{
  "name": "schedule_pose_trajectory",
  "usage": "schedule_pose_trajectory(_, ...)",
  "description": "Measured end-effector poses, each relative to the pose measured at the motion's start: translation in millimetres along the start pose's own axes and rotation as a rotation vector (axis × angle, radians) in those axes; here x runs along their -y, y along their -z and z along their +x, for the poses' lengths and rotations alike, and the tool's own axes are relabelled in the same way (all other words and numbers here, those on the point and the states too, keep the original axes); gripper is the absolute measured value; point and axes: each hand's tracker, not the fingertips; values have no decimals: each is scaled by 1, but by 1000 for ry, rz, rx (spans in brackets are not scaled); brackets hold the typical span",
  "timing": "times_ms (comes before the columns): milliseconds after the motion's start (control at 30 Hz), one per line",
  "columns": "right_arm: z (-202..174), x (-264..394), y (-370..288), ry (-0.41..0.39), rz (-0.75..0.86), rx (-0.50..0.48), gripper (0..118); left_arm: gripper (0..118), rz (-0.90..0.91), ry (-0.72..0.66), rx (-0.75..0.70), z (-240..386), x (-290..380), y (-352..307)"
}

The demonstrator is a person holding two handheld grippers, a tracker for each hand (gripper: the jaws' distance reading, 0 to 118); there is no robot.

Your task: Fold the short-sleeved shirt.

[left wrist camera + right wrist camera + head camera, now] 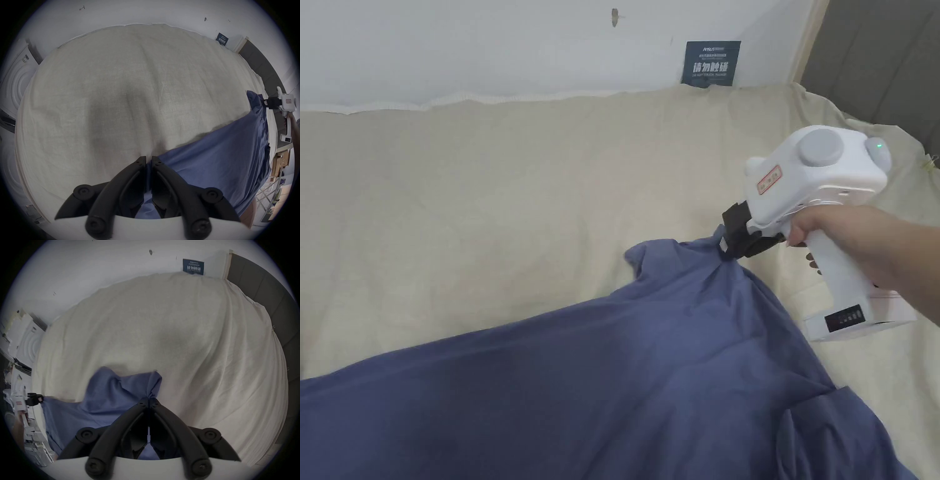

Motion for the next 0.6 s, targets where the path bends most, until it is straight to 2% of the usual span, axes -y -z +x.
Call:
schedule_pose_trajectory(67, 5, 5, -21, 6, 37, -52, 1, 7, 42, 37, -11, 3, 5, -10)
schedule_pose_trajectory(267, 20, 43, -90, 49, 99, -113, 1, 7, 80, 3, 52, -1, 30, -53)
schedule_pose_trajectory(400, 23, 85, -141, 83, 130, -151, 1, 7, 118, 21, 80, 0, 66, -92)
schedule_pose_trajectory(600, 21, 174, -202, 77, 146, -161, 1, 7, 154, 16, 131, 1, 138, -140)
